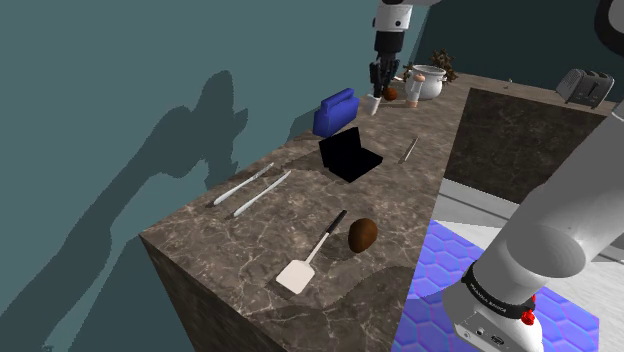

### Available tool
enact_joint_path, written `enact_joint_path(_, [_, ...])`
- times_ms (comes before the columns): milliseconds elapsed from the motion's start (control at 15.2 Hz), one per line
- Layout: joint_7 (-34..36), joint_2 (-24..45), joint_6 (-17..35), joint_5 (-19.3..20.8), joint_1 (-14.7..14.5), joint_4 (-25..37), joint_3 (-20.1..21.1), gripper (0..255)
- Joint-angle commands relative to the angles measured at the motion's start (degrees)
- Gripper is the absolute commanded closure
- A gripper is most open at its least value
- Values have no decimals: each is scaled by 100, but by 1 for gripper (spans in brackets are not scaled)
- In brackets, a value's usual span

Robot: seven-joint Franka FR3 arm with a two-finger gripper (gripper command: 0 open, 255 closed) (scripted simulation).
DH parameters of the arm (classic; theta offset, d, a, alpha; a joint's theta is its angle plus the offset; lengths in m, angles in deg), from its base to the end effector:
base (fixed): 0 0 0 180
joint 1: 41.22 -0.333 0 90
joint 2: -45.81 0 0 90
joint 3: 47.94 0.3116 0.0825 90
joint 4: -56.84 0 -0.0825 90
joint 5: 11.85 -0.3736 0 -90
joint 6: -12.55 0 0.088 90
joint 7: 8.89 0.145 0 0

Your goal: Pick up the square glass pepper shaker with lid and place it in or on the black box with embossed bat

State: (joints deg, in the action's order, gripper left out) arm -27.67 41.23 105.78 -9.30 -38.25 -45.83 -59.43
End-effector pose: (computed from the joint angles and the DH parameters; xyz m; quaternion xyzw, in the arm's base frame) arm 0.4960 -0.1372 0.5266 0.9981 0.0405 -0.0454 0.0013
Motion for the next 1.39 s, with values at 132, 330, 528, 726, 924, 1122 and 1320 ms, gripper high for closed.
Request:
enact_joint_path(132, [72,637,-65,-134,-52,685,46,255])
enact_joint_path(330, [80,619,171,-131,-53,432,48,255])
enact_joint_path(528, [86,614,403,-129,-53,195,48,255])
enact_joint_path(726, [90,620,632,-130,-53,-28,48,255])
enact_joint_path(924, [93,638,860,-132,-52,-238,47,255])
enact_joint_path(1122, [94,668,1085,-137,-51,-435,46,255])
enact_joint_path(1320, [93,708,1309,-143,-49,-619,45,255])
